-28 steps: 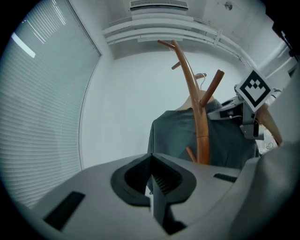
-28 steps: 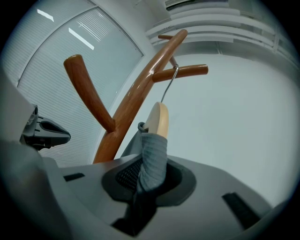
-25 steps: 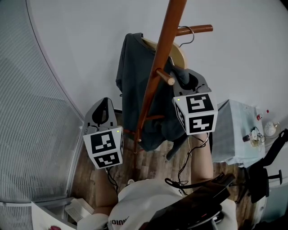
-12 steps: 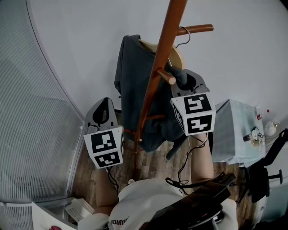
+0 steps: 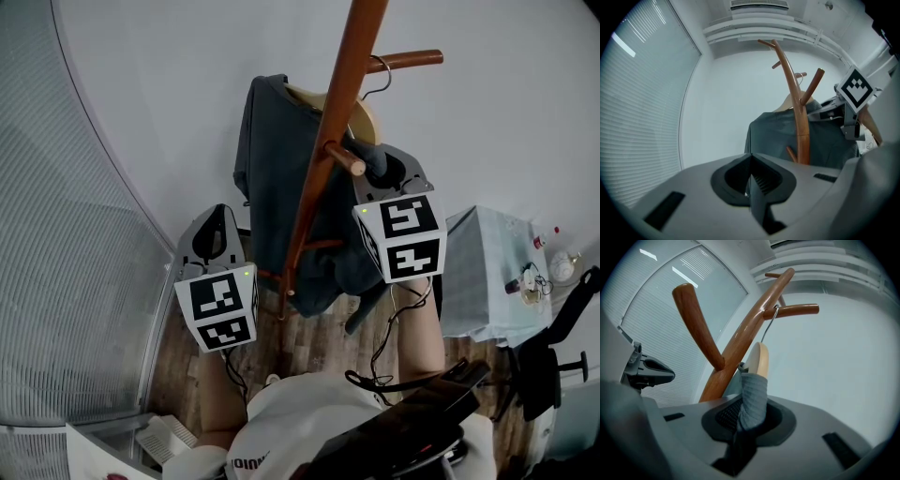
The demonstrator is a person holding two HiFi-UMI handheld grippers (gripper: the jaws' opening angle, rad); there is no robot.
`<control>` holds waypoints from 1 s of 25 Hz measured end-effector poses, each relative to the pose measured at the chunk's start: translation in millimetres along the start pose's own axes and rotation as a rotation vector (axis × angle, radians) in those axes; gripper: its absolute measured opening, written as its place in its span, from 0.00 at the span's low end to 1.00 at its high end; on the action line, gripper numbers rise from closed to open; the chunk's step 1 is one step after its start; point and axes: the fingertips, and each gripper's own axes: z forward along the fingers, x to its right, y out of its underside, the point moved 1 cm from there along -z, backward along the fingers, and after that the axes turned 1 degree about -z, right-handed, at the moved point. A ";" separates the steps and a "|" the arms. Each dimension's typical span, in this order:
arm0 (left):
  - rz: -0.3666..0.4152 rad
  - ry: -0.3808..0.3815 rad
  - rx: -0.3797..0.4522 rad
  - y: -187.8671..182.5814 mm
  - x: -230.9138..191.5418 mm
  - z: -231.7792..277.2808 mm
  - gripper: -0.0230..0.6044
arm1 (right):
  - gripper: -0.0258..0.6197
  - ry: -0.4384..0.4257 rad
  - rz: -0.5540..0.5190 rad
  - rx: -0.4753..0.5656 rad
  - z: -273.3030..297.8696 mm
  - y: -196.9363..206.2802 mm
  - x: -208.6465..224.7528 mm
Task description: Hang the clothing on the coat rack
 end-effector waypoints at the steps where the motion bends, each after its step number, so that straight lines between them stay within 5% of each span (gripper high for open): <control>1: -0.001 0.001 0.000 0.1 0.3 0.3 0.06 | 0.15 -0.002 0.001 -0.001 -0.2 0.2 0.1; 25: 0.003 0.044 -0.017 8.8 18.4 5.4 0.06 | 0.28 0.005 -0.144 0.014 -15.4 -0.3 -4.5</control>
